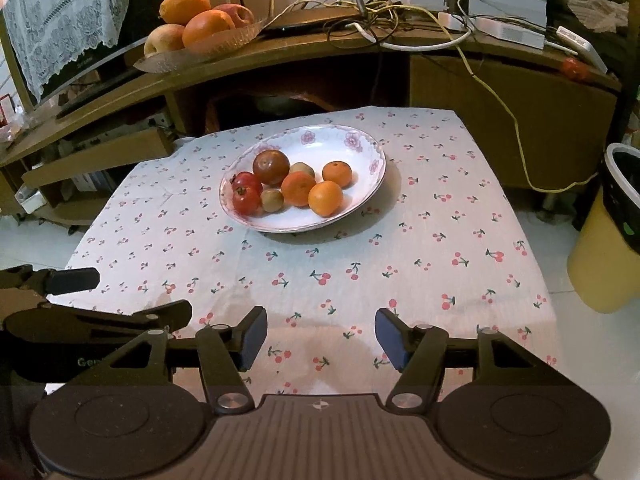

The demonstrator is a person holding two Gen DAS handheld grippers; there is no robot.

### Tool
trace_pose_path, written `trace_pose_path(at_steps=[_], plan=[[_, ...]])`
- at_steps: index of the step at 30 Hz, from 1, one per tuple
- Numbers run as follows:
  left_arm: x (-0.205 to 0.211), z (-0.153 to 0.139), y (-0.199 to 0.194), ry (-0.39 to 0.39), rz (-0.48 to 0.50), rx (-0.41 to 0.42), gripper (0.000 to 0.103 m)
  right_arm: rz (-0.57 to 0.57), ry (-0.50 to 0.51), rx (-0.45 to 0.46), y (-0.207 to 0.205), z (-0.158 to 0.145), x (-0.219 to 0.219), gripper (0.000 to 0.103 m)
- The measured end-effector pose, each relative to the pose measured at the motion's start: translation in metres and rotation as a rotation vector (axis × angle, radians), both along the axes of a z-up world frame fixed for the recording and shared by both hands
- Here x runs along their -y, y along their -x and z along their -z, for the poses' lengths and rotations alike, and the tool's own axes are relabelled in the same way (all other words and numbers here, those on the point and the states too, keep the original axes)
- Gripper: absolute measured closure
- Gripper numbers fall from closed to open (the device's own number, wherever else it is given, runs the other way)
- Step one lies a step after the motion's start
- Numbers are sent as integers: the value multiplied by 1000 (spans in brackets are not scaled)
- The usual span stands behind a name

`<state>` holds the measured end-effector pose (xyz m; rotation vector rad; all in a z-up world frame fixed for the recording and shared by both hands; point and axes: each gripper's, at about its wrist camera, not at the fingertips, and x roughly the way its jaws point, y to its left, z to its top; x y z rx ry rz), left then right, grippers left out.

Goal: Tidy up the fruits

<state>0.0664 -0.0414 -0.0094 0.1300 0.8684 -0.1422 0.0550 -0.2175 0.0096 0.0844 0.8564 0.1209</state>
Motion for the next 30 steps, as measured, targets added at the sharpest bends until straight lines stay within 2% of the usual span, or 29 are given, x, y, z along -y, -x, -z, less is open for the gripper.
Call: trace_pose_path(at_steps=[30], plan=[[-9, -5, 57, -18, -15, -8, 0, -14, 3, -3, 53, -5, -17, 40]])
